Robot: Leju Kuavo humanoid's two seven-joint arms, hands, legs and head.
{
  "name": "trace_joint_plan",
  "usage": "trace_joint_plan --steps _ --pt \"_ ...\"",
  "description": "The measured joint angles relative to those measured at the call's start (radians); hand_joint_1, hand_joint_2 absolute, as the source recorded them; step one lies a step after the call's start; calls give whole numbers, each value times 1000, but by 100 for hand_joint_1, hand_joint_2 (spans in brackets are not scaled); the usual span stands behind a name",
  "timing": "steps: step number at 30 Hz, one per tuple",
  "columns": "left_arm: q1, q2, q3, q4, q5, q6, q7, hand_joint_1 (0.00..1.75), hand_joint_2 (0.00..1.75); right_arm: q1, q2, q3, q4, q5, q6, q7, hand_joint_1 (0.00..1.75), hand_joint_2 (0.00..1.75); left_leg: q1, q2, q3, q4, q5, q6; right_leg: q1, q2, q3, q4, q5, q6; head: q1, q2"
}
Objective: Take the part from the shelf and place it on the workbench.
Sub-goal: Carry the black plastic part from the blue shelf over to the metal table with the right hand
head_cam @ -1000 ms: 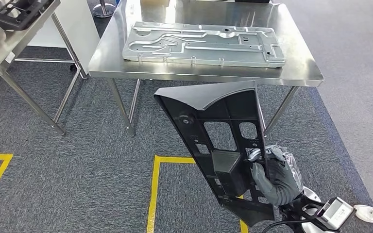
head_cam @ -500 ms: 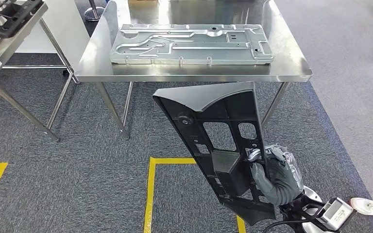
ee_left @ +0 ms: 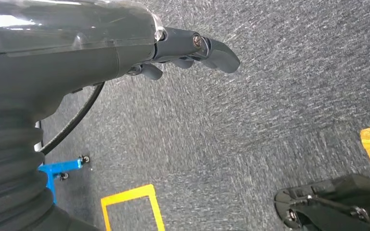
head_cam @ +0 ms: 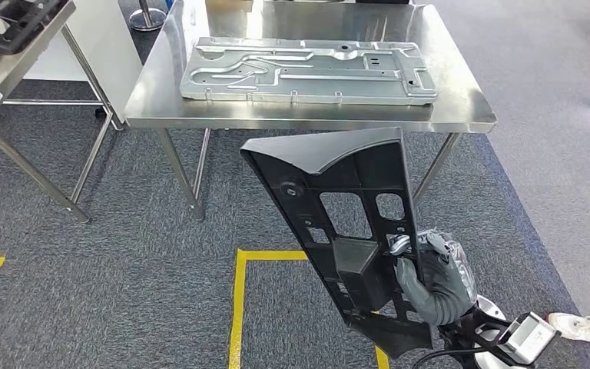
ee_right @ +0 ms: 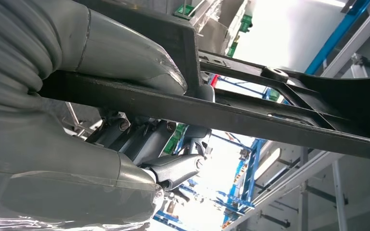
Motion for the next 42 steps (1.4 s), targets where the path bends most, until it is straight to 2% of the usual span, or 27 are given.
trace_joint_plan --steps 2,4,6,7,8,10,11,12,13,15,16,17,21,22,24,26,27,28,29,30,31,32,34,36,38,41,42 --pt "0 0 4 0 -1 0 0 0 175 -1 0 0 0 1 0 0 175 175 -3 1 4 3 -3 -8 7 -10 48 -98 25 -11 0 0" --pt "-2 -1 7 0 -4 1 2 0 175 -1 0 -1 0 3 -1 0 175 175 -4 4 5 3 -3 -18 12 -10 54 -116 22 -17 0 0" --pt "-3 0 8 0 -9 1 5 0 175 0 0 -1 -2 4 -2 -1 175 175 -4 4 3 10 -12 -30 5 -6 60 -126 24 -25 0 0" --pt "-4 0 8 -1 -10 1 6 0 175 0 0 -2 -2 5 -2 -2 175 175 -4 3 -7 35 -26 -35 2 -6 65 -131 24 -30 0 0" --pt "-4 0 8 -1 -11 1 6 0 175 1 0 -2 -3 6 -2 -2 175 175 -3 1 -30 82 -48 -40 -1 -6 70 -135 23 -35 0 0" --pt "-2 0 9 -1 -12 1 7 0 175 2 0 -2 -3 7 -3 -3 175 175 1 0 -103 217 -100 -48 0 -5 76 -136 18 -42 0 0" --pt "-1 1 9 -1 -13 1 7 0 175 3 -1 -2 -3 8 -3 -3 175 175 3 0 -137 271 -111 -51 0 -4 79 -136 14 -43 0 0" --pt "0 1 9 -1 -13 1 7 0 175 4 -1 -1 -3 8 -3 -3 175 175 6 0 -156 292 -102 -54 0 -1 84 -135 9 -42 0 0" --pt "1 2 9 -1 -13 1 7 0 175 4 -1 -1 -3 8 -3 -3 175 175 8 0 -155 273 -73 -55 -1 2 91 -134 4 -40 0 0" --pt "3 3 9 -1 -14 1 7 0 175 5 -1 -1 -3 8 -3 -3 175 175 12 -1 -110 150 10 -56 -2 6 107 -131 -11 -33 0 0" --pt "4 4 9 -1 -14 1 7 0 175 5 -1 -1 -3 8 -3 -3 175 175 12 -1 -84 89 36 -54 -1 8 112 -127 -19 -28 0 0" --pt "3 4 9 -1 -14 0 7 0 175 5 -1 -1 -3 8 -3 -3 175 175 12 -2 -68 49 47 -49 0 10 113 -124 -25 -22 0 0" --pt "0 4 9 -1 -14 0 7 0 175 5 3 -2 -4 9 -3 -3 175 175 8 -5 -58 24 37 -24 0 10 112 -121 -37 1 0 0" --pt "1 4 9 -1 -14 0 7 0 175 4 4 -2 -4 9 -3 -3 175 175 9 -5 -53 20 35 -17 -2 9 106 -103 -48 6 0 0" --pt "0 3 9 -1 -15 0 7 0 175 4 4 -3 -5 9 -3 -3 175 175 11 -4 -45 15 31 -7 -3 7 53 -3 -92 13 0 0" --pt "-1 3 9 -1 -15 0 7 0 175 6 5 -3 -5 9 -3 -3 175 175 9 -4 -39 15 24 -2 -3 7 -34 132 -131 17 0 0" --pt "-1 3 9 -1 -15 0 7 0 175 7 5 -3 -5 9 -3 -3 175 175 8 -4 -34 16 20 -1 -4 7 -63 165 -127 17 0 0" --pt "0 3 9 -1 -15 0 8 0 175 8 5 -3 -5 9 -3 -3 175 175 8 -5 -27 16 15 -2 -3 7 -72 160 -101 16 0 0" --pt "0 3 10 -1 -15 0 9 0 175 8 5 -3 -5 9 -3 -3 175 175 8 -6 -19 16 10 -3 -3 6 -62 116 -59 13 0 0" --pt "0 3 10 -1 -15 0 10 0 175 8 5 -3 -5 9 -3 -3 175 175 8 -6 -11 15 4 -5 -2 5 -38 46 -12 8 0 0" --pt "0 2 9 0 -16 0 10 0 175 8 5 -3 -5 9 -4 -3 175 175 6 -7 -4 16 -2 -9 2 4 -13 -19 22 1 0 0" --pt "-1 2 9 0 -16 0 10 0 175 8 5 -3 -6 10 -4 -4 175 175 5 -7 -1 16 -6 -14 5 2 5 -68 42 -5 0 0" --pt "-1 0 9 0 -17 -1 9 0 175 9 6 -3 -6 10 -5 -5 175 175 4 -7 3 15 -12 -25 11 2 16 -99 43 -13 0 0" --pt "-2 1 9 -1 -18 0 7 0 175 12 6 -3 -6 10 -5 -6 175 175 4 -7 7 13 -17 -36 8 5 22 -108 43 -21 0 0" --pt "-4 2 9 -1 -21 -1 8 0 175 16 6 -3 -6 9 -8 -7 175 175 3 -7 -9 59 -45 -46 1 4 35 -118 41 -32 0 0" --pt "-2 3 9 -1 -27 -2 13 0 175 27 5 -3 -4 7 -13 -8 175 175 7 -7 -109 246 -120 -56 1 1 49 -121 30 -43 0 0" --pt "0 4 9 -1 -27 -2 15 0 175 31 4 -3 -3 6 -13 -9 175 175 8 -7 -137 289 -125 -59 1 2 53 -121 26 -43 0 0"
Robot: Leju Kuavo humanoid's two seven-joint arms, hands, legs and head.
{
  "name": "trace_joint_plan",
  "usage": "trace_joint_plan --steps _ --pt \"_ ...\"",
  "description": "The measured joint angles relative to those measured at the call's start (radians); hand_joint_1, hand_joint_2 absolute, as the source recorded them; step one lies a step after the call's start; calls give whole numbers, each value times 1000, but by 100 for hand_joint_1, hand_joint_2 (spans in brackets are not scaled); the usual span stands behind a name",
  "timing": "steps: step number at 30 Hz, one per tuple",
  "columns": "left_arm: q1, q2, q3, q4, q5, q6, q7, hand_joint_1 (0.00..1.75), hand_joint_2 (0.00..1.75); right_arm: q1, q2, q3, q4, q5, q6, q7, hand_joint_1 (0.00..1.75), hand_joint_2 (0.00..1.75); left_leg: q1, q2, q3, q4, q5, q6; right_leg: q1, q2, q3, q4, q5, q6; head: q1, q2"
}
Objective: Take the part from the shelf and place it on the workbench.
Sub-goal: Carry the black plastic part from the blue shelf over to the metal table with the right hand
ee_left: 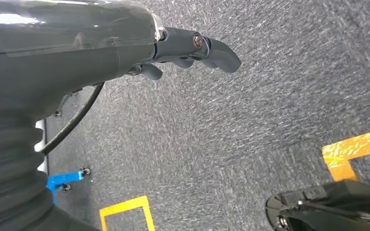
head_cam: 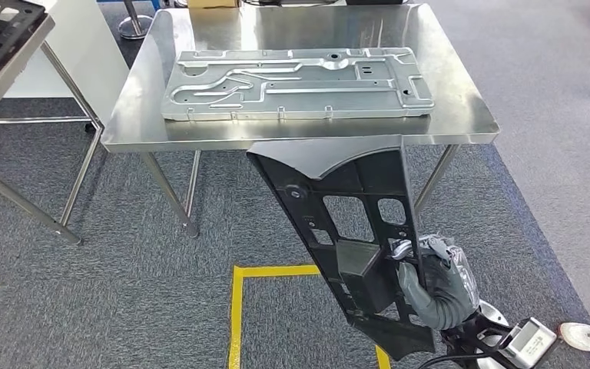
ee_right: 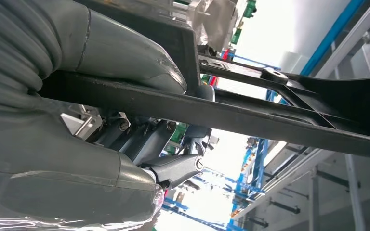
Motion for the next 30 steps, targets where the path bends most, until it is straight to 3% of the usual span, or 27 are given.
trace_joint_plan --steps 1,2,4,6,9,11,12,14,15,16,17,19,21,23,26,28,30 --pt "2 0 0 0 0 0 2 0 175 3 0 0 2 0 0 -1 175 175 1 0 -10 5 16 -1 0 2 5 0 -4 1 0 0" --pt "3 1 0 0 0 -1 3 0 175 5 0 0 5 -1 1 -2 175 175 2 0 -2 -28 50 -1 0 4 13 1 -9 3 0 0" --pt "4 1 0 0 0 -1 5 0 175 7 0 0 9 -1 4 -3 175 175 2 0 49 -157 132 4 0 7 28 2 -22 9 0 0" --pt "3 1 0 0 0 0 6 0 175 5 0 0 12 -2 9 -2 175 175 0 -1 86 -248 162 15 4 8 33 6 -32 19 0 0" --pt "1 1 0 0 0 0 7 0 175 3 2 -1 13 -1 12 -2 175 175 -2 -2 94 -269 156 31 4 8 34 6 -38 34 0 0" --pt "1 1 0 0 0 1 6 0 175 2 3 -3 13 -1 12 -2 175 175 1 -2 104 -278 154 43 1 6 21 43 -60 45 0 0" --pt "0 1 0 0 0 1 6 0 175 2 3 -4 13 -1 12 -2 175 175 3 -2 109 -282 153 48 -1 6 -3 91 -82 49 0 0" --pt "0 1 0 0 0 1 5 0 175 3 3 -7 14 -1 12 -2 175 175 2 -2 115 -283 147 54 -3 5 -82 226 -130 55 0 0" --pt "0 1 0 0 0 1 5 0 175 4 3 -8 14 -1 12 -2 175 175 2 -2 118 -283 143 55 -4 5 -117 277 -138 57 0 0" --pt "1 1 0 0 0 1 5 0 175 5 3 -10 15 -1 12 -2 175 175 2 -2 124 -282 139 54 -4 5 -135 291 -125 58 0 0" --pt "1 0 0 0 0 1 5 0 175 6 3 -11 15 -1 12 -2 175 175 2 -3 131 -282 134 53 -5 4 -132 265 -92 57 0 0" --pt "2 0 0 0 0 1 4 0 175 5 3 -12 15 -1 12 -2 175 175 1 -4 147 -282 122 47 -6 2 -84 136 -6 52 0 0" --pt "1 0 0 0 0 0 4 0 175 5 3 -14 15 -1 13 -2 175 175 -1 -4 156 -281 111 37 -1 0 -44 38 29 43 0 0" --pt "0 -1 0 0 0 0 4 0 175 5 3 -15 16 -1 13 -2 175 175 -4 -4 160 -285 105 25 4 2 -37 20 22 31 0 0" --pt "-2 -1 0 0 0 1 4 0 175 6 3 -16 16 0 13 -2 175 175 -3 -2 158 -259 83 8 -3 4 -22 10 16 12 0 0" --pt "-3 -1 0 0 -1 2 4 0 175 5 3 -16 16 0 14 -3 175 175 -2 -2 106 -152 35 0 -3 2 -9 5 9 1 0 0" --pt "-1 0 0 0 -1 2 5 0 175 5 2 -16 18 0 15 -5 175 175 -2 -2 24 -19 -6 -3 0 2 1 6 -1 -4 0 0"
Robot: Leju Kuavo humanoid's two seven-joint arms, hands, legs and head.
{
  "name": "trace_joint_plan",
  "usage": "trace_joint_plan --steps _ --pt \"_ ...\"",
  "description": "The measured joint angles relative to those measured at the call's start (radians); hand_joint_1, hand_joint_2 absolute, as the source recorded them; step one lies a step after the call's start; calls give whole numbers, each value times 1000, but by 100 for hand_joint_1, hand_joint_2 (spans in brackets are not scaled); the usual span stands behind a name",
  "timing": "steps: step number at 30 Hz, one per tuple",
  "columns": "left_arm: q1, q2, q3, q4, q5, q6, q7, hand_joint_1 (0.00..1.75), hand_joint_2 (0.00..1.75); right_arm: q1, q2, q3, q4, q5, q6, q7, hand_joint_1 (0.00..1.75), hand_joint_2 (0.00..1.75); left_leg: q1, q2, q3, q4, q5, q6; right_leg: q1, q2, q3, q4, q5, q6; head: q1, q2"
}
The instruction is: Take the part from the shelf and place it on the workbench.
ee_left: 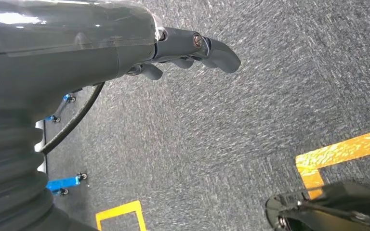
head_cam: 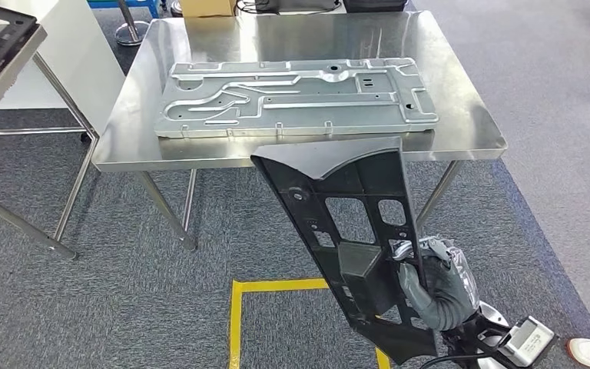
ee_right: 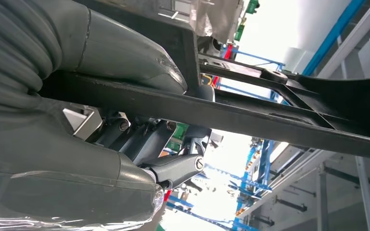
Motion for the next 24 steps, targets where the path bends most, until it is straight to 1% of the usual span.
trace_joint_plan --steps 1,2,3,4,5,6,7,8,10,11,12,13,14,15,16,17,18,19,20,21,22,23,24 --pt "2 0 0 0 0 0 1 0 175 0 0 0 1 0 0 -1 175 175 0 0 -25 29 5 0 1 1 7 0 -6 0 0 0" --pt "3 0 0 0 0 0 1 0 175 0 0 0 2 0 1 -2 175 175 0 0 -31 19 31 2 2 3 15 0 -12 0 0 0" --pt "4 0 0 0 -1 0 1 0 175 0 0 0 3 0 1 -4 175 175 -1 0 -16 -32 74 7 3 4 25 0 -19 1 0 0" --pt "4 1 0 0 -1 0 1 0 175 0 0 0 4 0 1 -5 175 175 -3 0 9 -103 121 15 4 5 36 0 -27 3 0 0" --pt "4 2 0 0 -2 0 1 0 175 -1 0 0 4 0 1 -7 175 175 -6 0 36 -170 152 23 7 5 45 1 -35 6 0 0" --pt "3 3 0 0 -2 0 1 0 175 -1 0 0 4 0 1 -8 175 175 -9 0 56 -219 169 30 8 5 51 0 -42 11 0 0" --pt "2 4 0 0 -2 0 1 0 175 -1 0 0 5 0 1 -8 175 175 -12 0 68 -246 172 37 8 5 55 0 -45 17 0 0" --pt "1 5 0 0 -2 0 1 0 175 -2 0 0 5 0 1 -8 175 175 -14 0 72 -254 166 42 9 5 58 1 -43 23 0 0" --pt "1 5 0 0 -3 0 0 0 175 -2 1 0 5 1 1 -8 175 175 -12 -1 87 -268 165 53 6 5 62 12 -40 32 0 0" --pt "2 5 0 0 -3 0 0 0 175 -3 2 0 4 1 1 -9 175 175 -9 -2 96 -275 164 58 6 4 55 31 -48 37 0 0" --pt "2 4 0 0 -3 0 -1 0 175 -5 2 0 4 1 1 -9 175 175 -7 -2 106 -279 163 62 4 4 36 67 -66 41 0 0" --pt "1 4 0 0 -3 0 -1 0 175 -5 2 -1 4 1 1 -9 175 175 -5 -2 112 -282 160 64 1 4 4 119 -91 46 0 0" --pt "0 4 0 0 -3 0 -1 0 175 -6 3 -1 4 1 1 -9 175 175 -5 -2 115 -282 156 66 -1 4 -37 181 -116 50 0 0" --pt "0 4 0 0 -3 0 -1 0 175 -5 4 -1 4 1 1 -9 175 175 -5 -2 118 -281 151 66 -4 4 -79 236 -133 54 0 0" --pt "1 4 0 0 -3 0 -1 0 175 -5 4 -1 5 1 1 -9 175 175 -4 -3 123 -281 146 65 -7 3 -109 267 -133 58 0 0" --pt "2 4 0 0 -3 0 -1 0 175 -4 5 -1 5 1 1 -9 175 175 -4 -3 130 -281 140 63 -9 2 -122 264 -112 61 0 0" --pt "4 3 0 0 -2 0 -1 0 175 -4 5 -1 6 1 1 -9 175 175 -3 -3 140 -280 133 60 -12 1 -115 222 -71 63 0 0" --pt "4 3 0 0 -2 0 -2 0 175 -4 5 -1 6 1 2 -9 175 175 -2 -3 151 -280 124 56 -14 0 -95 154 -20 64 0 0" --pt "4 3 0 0 -2 0 -3 0 175 -5 5 -1 6 1 2 -9 175 175 -1 -3 162 -280 116 51 -14 -2 -73 92 13 62 0 0" --pt "3 2 0 0 -2 0 -3 0 175 -6 5 -1 6 1 2 -9 175 175 -1 -3 168 -280 109 45 -11 -5 -56 45 27 57 0 0" --pt "2 2 0 0 -2 0 -4 0 175 -6 5 -1 7 2 2 -9 175 175 -2 -3 171 -280 103 38 -8 -6 -48 21 30 50 0 0" --pt "1 2 0 0 -2 0 -4 0 175 -6 5 -1 7 2 2 -8 175 175 -3 -3 174 -277 100 30 -5 -5 -47 19 21 41 0 0" --pt "0 2 0 0 -2 0 -4 0 175 -5 5 -1 7 2 2 -8 175 175 -3 -2 177 -274 98 23 -3 -4 -44 17 20 32 0 0"
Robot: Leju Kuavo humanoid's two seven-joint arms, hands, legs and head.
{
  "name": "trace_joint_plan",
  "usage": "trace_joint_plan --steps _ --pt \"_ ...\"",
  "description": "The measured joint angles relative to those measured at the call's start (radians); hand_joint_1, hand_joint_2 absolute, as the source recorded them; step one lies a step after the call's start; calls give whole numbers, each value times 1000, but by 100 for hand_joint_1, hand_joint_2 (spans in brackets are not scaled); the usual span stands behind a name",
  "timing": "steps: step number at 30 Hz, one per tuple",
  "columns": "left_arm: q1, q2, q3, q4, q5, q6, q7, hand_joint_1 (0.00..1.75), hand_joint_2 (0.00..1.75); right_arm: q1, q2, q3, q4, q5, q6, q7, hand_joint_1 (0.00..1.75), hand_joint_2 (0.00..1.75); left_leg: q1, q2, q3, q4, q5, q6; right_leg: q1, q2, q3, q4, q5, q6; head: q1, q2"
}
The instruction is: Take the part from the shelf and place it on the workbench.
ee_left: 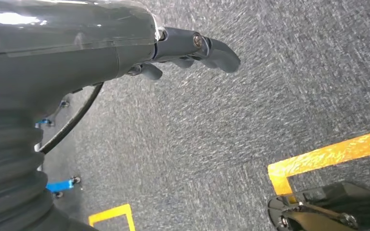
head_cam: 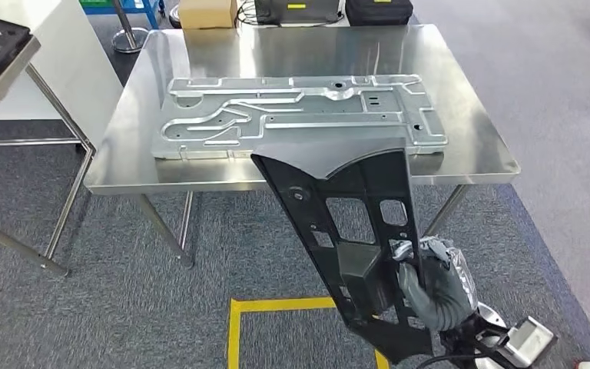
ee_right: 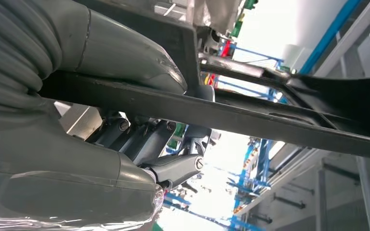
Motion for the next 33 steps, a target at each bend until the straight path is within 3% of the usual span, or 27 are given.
trace_joint_plan --steps 3,6,7,8,9,11,13,15,17,19,22,23,24,26,27,29,31,33 --pt "-2 0 0 0 0 1 0 0 175 -1 0 0 -1 1 0 0 175 175 3 1 -9 50 -23 -15 -1 4 24 -6 -1 -23 0 0" --pt "-5 0 0 0 0 0 0 0 175 -3 -1 0 -1 2 0 1 175 175 5 1 -113 226 -95 -22 5 2 40 -7 -15 -36 0 0" --pt "-4 0 0 0 0 0 0 0 175 -3 -1 0 -1 2 0 1 175 175 5 1 -148 270 -106 -21 8 3 45 -7 -20 -39 0 0" --pt "-2 1 0 0 0 -1 0 0 175 -4 -1 1 -1 2 0 1 175 175 4 1 -169 283 -98 -18 11 4 52 -6 -26 -40 0 0" --pt "0 1 0 0 0 -1 1 0 175 -4 -1 1 -1 2 0 2 175 175 2 1 -171 257 -66 -12 14 6 61 -7 -33 -41 0 0" --pt "2 2 0 0 0 -1 1 0 175 -4 -1 1 -1 2 0 2 175 175 -7 1 -137 134 24 10 19 7 81 -7 -46 -41 0 0" --pt "0 6 0 0 0 -1 1 0 175 -5 -1 1 0 2 0 2 175 175 -19 1 -110 46 44 30 18 7 89 -9 -56 -35 0 0" --pt "1 8 0 0 0 -1 1 0 175 -6 -2 2 0 3 0 2 175 175 -25 -1 -101 19 33 41 16 8 94 -4 -55 -23 -1 0" --pt "5 6 0 0 1 -1 2 0 175 -7 -1 3 -2 4 0 3 175 175 -19 0 -79 -3 57 47 16 7 98 13 -59 -14 -1 0" --pt "3 5 0 0 1 -1 2 0 175 -12 0 3 -4 4 0 4 175 175 -11 1 -58 -13 63 48 12 7 67 76 -91 -4 -1 0" --pt "-2 5 0 0 1 0 3 0 175 -15 1 3 -6 3 2 7 175 175 -7 0 -48 -14 52 45 -3 7 -43 233 -151 17 -1 0" --pt "0 5 0 0 1 0 3 0 175 -15 1 3 -6 3 3 8 175 175 -5 -1 -42 -14 46 42 -9 6 -65 249 -145 24 -1 0" --pt "1 5 0 0 2 0 4 0 175 -15 1 3 -6 3 4 9 175 175 -1 -1 -34 -13 39 37 -14 5 -69 228 -117 30 -1 0" --pt "4 4 0 0 1 0 4 0 175 -17 1 2 -6 4 6 11 175 175 7 -2 -15 -11 21 24 -25 4 -36 111 -25 43 -1 0" --pt "4 4 0 0 1 0 5 0 175 -20 1 2 -5 4 7 12 175 175 9 -3 -8 -8 13 16 -25 2 -19 54 0 44 0 0" --pt "2 4 0 0 -3 -1 5 0 175 -38 2 1 -4 7 7 26 175 175 8 -2 -7 -5 3 1 -22 3 -10 8 13 30 0 0" --pt "0 4 -1 0 -10 -4 4 0 175 -92 2 0 -1 2 11 74 175 175 7 1 -7 2 -1 -11 -19 9 -13 9 13 7 0 0" --pt "-4 4 -2 0 -17 -6 2 0 175 -187 1 -3 9 -23 20 142 175 175 10 2 -27 48 -5 -19 -19 15 -8 8 12 -7 0 0"
